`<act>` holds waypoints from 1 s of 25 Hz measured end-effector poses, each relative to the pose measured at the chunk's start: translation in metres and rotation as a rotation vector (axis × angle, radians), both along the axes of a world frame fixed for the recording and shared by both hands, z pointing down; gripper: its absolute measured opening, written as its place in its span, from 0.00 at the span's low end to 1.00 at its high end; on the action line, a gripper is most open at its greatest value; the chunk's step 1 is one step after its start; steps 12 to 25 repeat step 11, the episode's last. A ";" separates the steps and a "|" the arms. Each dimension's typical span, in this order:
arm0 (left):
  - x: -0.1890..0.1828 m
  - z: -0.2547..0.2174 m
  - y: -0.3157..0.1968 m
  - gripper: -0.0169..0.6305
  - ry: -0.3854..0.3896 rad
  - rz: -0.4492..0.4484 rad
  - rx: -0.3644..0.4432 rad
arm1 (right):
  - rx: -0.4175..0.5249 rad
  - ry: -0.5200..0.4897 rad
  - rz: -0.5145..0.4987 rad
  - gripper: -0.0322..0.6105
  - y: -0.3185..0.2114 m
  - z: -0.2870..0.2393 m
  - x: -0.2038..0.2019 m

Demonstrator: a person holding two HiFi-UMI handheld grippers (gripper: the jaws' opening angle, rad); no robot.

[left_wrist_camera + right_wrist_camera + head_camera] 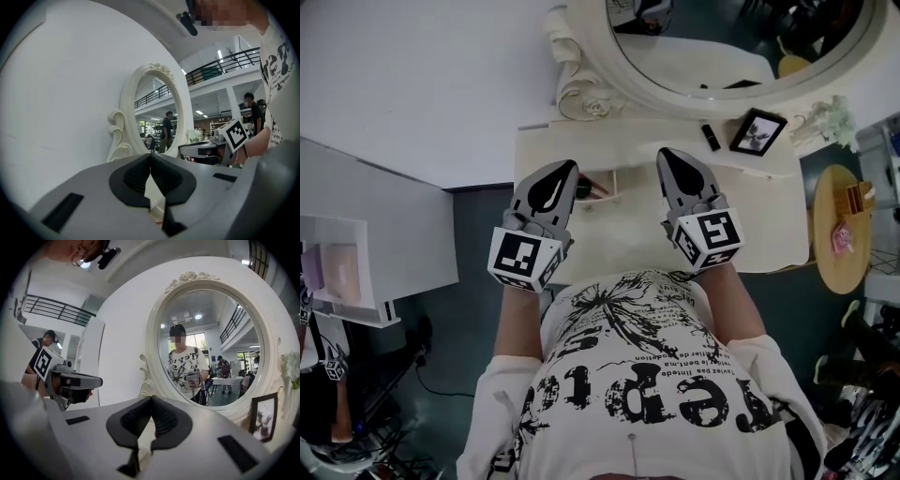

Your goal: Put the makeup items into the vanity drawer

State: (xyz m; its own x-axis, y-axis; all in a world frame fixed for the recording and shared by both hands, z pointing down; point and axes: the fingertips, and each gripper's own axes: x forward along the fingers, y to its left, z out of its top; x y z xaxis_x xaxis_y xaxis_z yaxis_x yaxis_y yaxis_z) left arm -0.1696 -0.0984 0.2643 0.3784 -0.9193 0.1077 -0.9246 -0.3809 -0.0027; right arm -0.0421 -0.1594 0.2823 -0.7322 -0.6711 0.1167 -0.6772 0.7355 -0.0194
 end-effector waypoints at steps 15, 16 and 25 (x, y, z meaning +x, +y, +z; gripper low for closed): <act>0.006 -0.002 -0.001 0.05 0.007 0.013 0.000 | 0.018 0.030 0.024 0.07 -0.002 -0.002 0.005; 0.006 -0.002 -0.001 0.05 0.007 0.013 0.000 | 0.018 0.030 0.024 0.07 -0.002 -0.002 0.005; 0.006 -0.002 -0.001 0.05 0.007 0.013 0.000 | 0.018 0.030 0.024 0.07 -0.002 -0.002 0.005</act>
